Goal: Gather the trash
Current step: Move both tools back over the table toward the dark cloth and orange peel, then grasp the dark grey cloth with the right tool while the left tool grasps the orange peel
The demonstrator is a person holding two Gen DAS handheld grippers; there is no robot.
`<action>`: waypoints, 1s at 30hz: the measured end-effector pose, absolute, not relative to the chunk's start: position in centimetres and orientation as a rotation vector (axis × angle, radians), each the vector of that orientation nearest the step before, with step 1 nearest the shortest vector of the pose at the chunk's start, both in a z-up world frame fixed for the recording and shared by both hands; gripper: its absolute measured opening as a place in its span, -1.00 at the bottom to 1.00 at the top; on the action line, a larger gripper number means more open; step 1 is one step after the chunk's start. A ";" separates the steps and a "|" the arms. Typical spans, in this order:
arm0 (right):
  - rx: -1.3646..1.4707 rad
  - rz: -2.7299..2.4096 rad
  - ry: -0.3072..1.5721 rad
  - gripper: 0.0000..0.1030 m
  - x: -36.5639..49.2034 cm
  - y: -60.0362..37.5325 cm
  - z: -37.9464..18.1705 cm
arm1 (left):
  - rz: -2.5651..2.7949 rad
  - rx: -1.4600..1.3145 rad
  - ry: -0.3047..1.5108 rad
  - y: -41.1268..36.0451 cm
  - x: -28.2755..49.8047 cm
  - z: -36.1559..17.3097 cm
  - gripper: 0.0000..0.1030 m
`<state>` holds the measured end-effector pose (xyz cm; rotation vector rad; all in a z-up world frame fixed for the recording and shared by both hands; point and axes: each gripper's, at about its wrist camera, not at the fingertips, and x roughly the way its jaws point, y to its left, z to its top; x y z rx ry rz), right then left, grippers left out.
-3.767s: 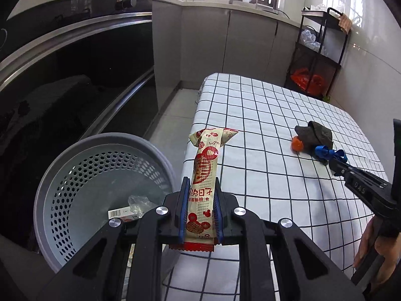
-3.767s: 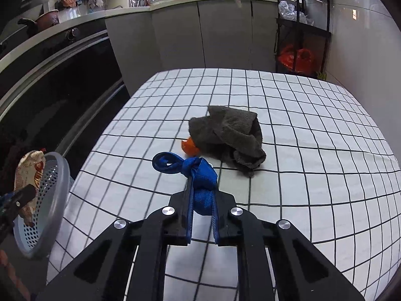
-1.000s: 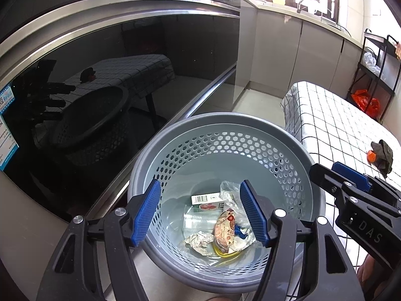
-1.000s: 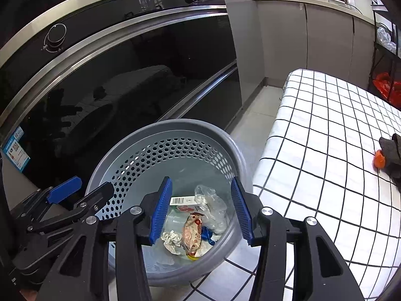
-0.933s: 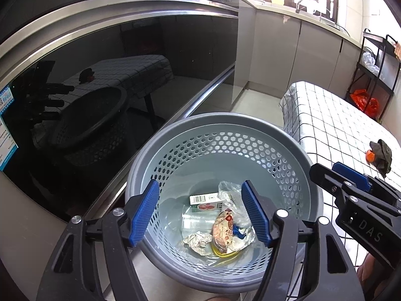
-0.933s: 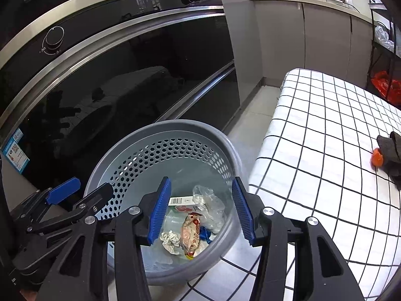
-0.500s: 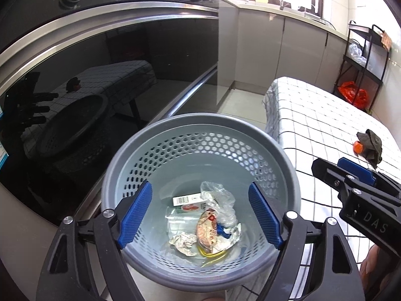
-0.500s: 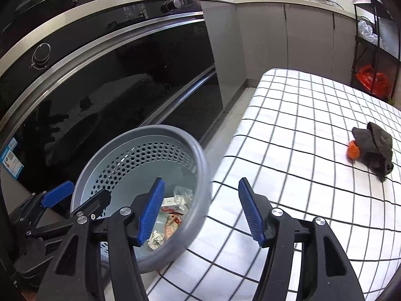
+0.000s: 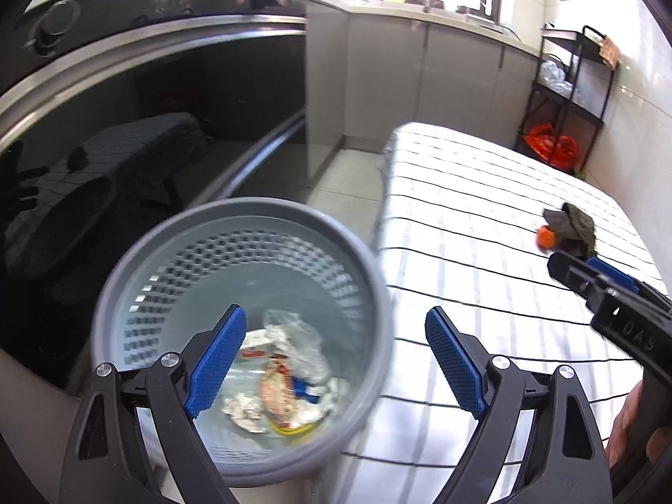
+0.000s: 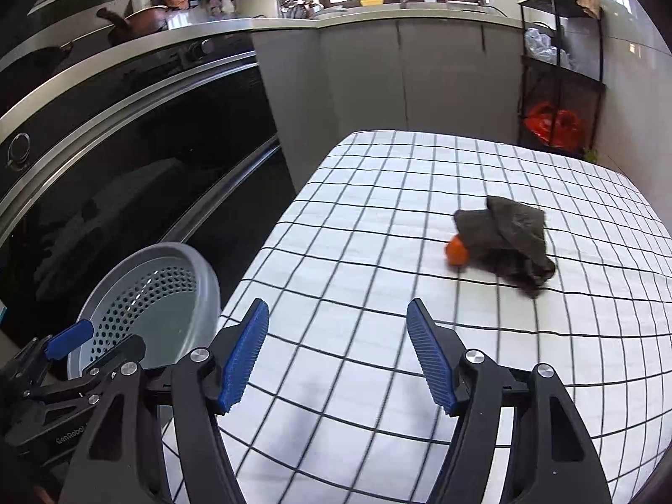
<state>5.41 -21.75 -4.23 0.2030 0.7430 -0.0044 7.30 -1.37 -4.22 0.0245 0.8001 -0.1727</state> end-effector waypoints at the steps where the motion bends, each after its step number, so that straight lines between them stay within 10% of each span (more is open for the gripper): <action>1: 0.221 -0.014 0.741 0.28 5.3 -22.8 -4.0 | -0.189 0.021 0.808 -1.9 7.4 -4.3 0.65; 30: 0.221 -0.283 0.707 0.60 10.4 -35.5 -5.7 | -0.333 0.117 0.750 -15.0 13.8 -4.2 0.79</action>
